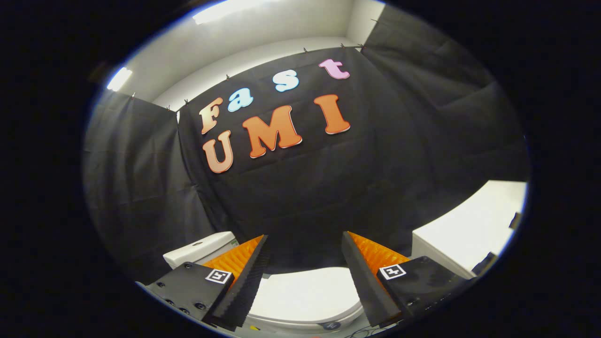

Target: Open the toilet lid.

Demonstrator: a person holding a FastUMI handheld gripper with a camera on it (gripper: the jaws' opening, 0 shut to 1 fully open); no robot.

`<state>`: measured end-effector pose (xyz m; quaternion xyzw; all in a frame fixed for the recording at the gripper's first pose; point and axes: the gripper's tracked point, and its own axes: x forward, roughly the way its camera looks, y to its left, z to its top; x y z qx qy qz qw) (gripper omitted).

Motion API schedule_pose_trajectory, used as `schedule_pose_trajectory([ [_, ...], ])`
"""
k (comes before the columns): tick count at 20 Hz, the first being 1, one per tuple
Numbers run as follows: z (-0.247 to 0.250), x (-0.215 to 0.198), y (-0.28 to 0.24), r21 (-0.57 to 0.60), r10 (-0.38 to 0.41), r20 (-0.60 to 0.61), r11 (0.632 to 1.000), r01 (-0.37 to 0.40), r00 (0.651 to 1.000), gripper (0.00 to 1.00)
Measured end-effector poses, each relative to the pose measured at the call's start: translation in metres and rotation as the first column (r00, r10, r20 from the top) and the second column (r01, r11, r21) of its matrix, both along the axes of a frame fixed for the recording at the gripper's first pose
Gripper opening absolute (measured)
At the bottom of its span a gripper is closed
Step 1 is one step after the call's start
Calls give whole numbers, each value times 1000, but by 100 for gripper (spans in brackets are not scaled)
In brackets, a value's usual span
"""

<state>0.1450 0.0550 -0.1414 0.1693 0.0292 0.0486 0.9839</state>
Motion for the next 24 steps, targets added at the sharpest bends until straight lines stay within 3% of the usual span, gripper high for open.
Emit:
schedule_pose_trajectory([
  [8,-159,2,21,125,122,-140,987,-105,983,98],
  [11,-212,-1,17,181,143,-218,978,-104,965,99],
  [15,-250,5,8,303,160,-280,950,-71,947,99],
  [18,-301,5,0,359,173,-375,933,-30,911,99],
  [22,-346,1,-7,487,206,-433,873,35,878,99],
  [24,-371,-3,-7,557,230,-467,826,82,854,97],
])
